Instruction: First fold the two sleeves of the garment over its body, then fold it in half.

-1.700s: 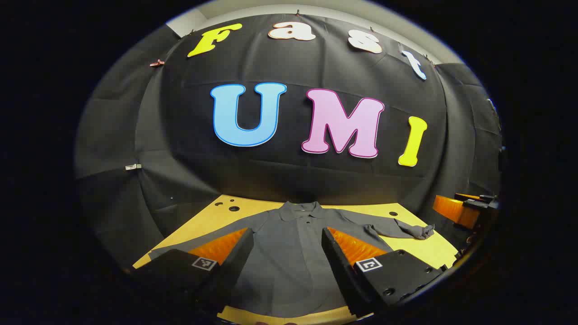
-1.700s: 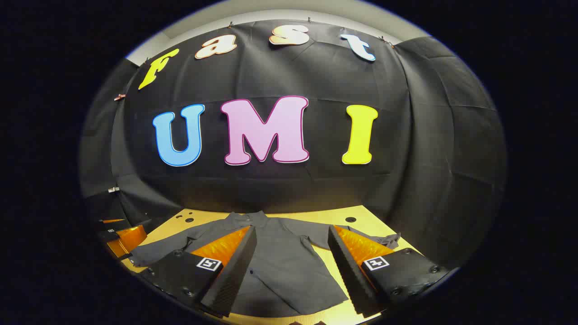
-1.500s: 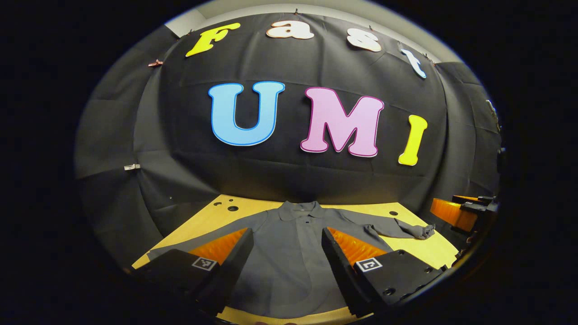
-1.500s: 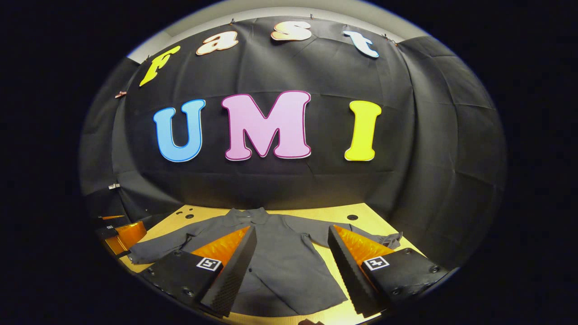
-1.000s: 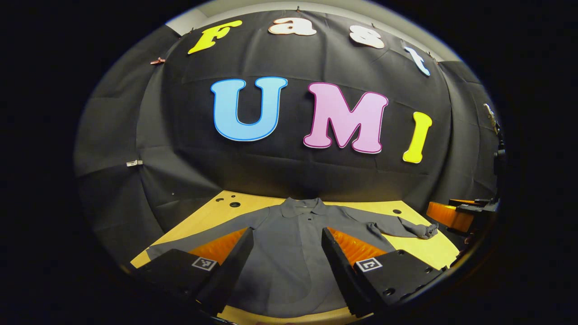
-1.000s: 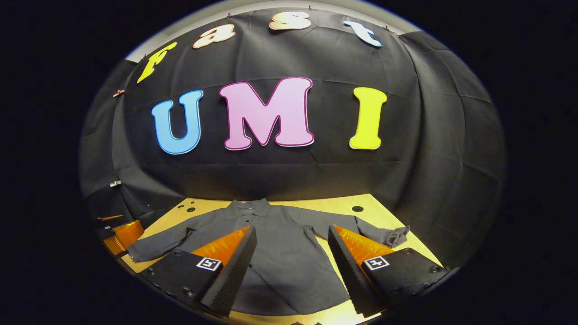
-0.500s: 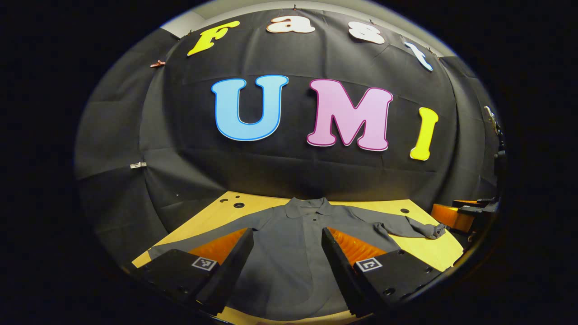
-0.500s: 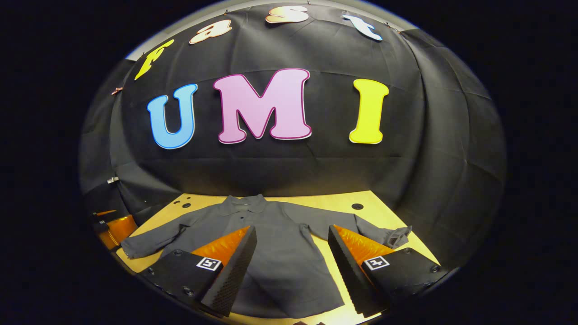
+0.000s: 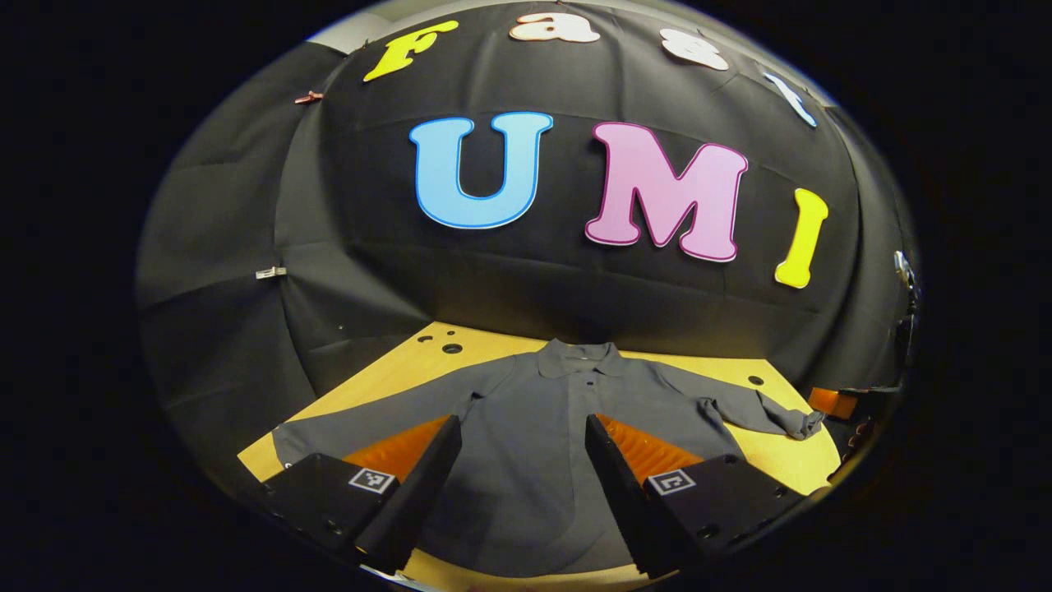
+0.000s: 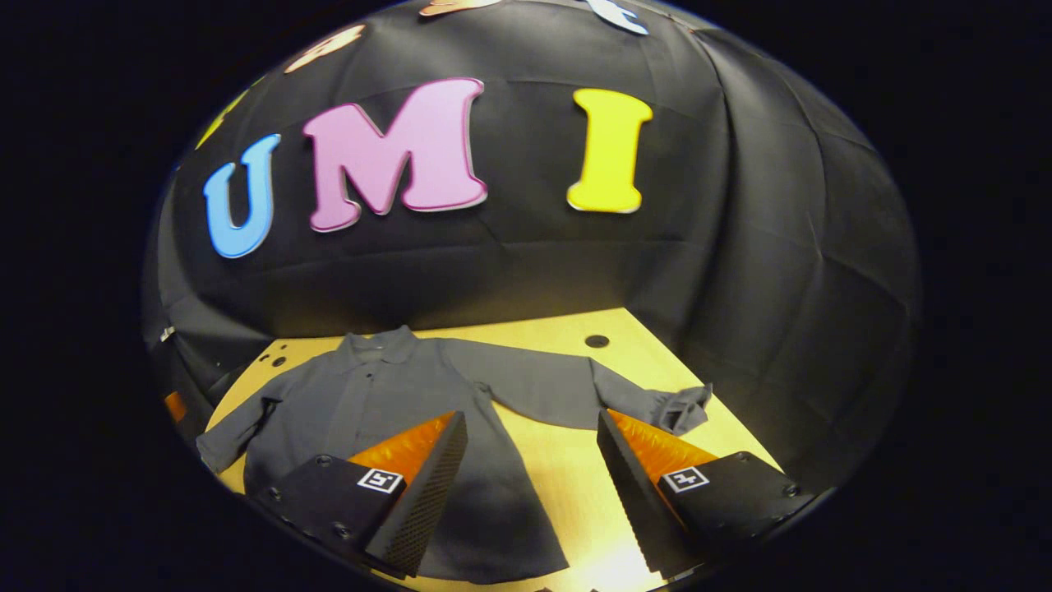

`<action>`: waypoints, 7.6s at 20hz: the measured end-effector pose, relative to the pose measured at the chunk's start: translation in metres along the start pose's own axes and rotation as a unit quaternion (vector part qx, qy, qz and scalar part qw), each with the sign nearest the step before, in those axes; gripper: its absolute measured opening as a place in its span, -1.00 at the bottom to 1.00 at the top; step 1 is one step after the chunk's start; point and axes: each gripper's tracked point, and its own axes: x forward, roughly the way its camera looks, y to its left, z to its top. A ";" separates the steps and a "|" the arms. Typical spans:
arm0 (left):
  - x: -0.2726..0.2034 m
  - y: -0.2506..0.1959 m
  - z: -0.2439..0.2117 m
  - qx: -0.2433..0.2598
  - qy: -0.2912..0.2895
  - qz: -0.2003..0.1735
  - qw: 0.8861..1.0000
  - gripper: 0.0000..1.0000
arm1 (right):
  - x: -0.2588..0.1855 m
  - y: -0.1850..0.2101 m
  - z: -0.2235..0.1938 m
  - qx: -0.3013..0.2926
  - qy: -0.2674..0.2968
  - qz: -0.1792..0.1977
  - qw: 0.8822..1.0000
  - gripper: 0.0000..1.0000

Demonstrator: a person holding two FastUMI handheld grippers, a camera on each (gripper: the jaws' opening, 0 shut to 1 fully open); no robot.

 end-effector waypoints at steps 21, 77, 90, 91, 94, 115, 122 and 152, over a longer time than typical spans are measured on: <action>0.003 0.011 -0.019 0.005 0.057 0.056 0.997 1.00 | 0.157 -0.170 -0.037 0.075 0.095 -0.148 0.981 0.97; -0.026 0.115 -0.028 -0.088 0.047 0.077 0.992 0.92 | 0.052 0.113 0.138 -0.110 0.055 0.103 0.987 -0.89; -0.052 0.184 -0.048 -0.112 0.046 0.144 0.982 0.92 | -0.005 0.349 0.072 -0.182 0.089 0.249 0.947 -0.89; -0.054 0.191 -0.052 -0.113 0.049 0.151 0.981 0.92 | -0.005 0.362 0.060 -0.185 0.096 0.254 0.944 -0.89; -0.059 0.208 -0.061 -0.113 0.060 0.169 0.977 0.92 | 0.001 0.393 0.025 -0.203 0.114 0.263 0.936 -1.00; -0.011 0.274 -0.076 -0.093 0.075 0.199 0.973 0.83 | -0.053 0.382 0.030 -0.155 0.097 0.285 0.941 1.00; 0.036 0.304 -0.100 -0.084 0.099 0.207 0.970 0.92 | -0.070 0.246 0.067 -0.118 0.064 0.212 0.968 1.00; 0.112 0.320 -0.178 -0.061 0.179 0.166 0.968 -0.84 | -0.186 -0.019 -0.011 -0.001 0.131 0.002 0.991 0.99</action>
